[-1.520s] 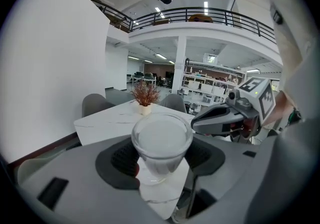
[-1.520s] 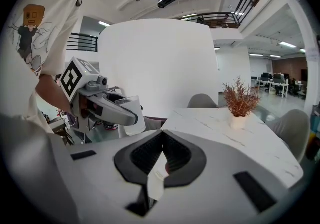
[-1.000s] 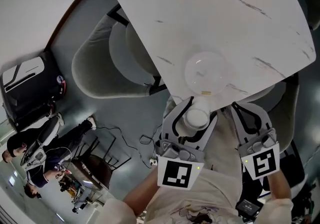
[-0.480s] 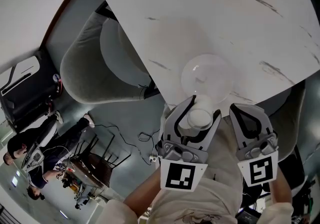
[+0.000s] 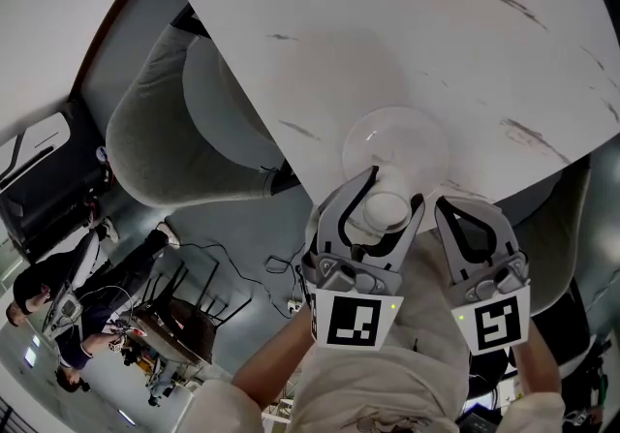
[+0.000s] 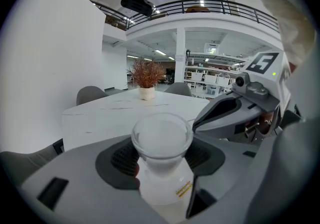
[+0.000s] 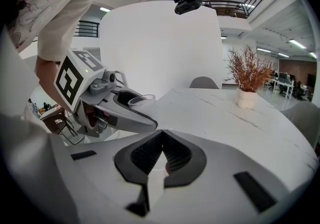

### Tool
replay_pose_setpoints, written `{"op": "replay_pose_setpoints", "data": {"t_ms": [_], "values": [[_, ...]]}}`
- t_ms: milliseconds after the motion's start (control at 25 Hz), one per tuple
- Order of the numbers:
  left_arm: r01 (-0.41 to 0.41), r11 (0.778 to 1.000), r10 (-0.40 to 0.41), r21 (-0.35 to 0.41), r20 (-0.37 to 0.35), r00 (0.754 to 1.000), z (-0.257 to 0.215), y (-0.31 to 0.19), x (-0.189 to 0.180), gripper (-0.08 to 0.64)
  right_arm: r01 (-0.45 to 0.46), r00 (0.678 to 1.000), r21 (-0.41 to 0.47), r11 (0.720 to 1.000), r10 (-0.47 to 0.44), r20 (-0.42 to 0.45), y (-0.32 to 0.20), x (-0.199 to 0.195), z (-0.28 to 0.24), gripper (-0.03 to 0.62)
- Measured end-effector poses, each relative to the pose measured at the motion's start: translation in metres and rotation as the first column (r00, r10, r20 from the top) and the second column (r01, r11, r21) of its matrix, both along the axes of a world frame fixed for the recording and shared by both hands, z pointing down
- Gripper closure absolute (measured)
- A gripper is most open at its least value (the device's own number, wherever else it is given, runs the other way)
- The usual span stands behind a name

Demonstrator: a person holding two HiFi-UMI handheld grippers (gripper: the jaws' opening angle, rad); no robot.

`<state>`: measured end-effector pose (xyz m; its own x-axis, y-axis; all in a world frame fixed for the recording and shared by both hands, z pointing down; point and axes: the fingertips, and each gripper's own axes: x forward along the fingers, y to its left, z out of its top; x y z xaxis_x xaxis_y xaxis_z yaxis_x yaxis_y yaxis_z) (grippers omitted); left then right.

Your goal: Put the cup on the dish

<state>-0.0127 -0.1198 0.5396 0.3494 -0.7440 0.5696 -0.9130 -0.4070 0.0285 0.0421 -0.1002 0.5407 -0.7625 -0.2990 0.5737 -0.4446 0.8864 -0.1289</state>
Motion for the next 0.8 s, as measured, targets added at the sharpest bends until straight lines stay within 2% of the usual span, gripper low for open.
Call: {"op": "replay_pose_setpoints", "data": {"t_ms": [240, 440, 800], "values": [[0.034, 0.999, -0.034, -0.003, -0.012, 0.999, 0.013, -0.006, 0.006, 0.292, -0.018, 1.000, -0.023, 1.000, 0.018, -0.010, 0.000, 0.007, 0.009, 0.588], [0.022, 1.000, -0.023, -0.017, -0.018, 1.000, 0.023, -0.019, 0.007, 0.291, -0.036, 0.999, -0.034, 0.999, 0.036, -0.009, -0.009, 0.010, 0.015, 0.588], [-0.002, 1.000, 0.002, -0.017, 0.019, 1.000, 0.038, -0.027, 0.008, 0.291, -0.084, 0.996, -0.071, 0.994, 0.083, -0.009, -0.019, 0.013, 0.024, 0.588]]}}
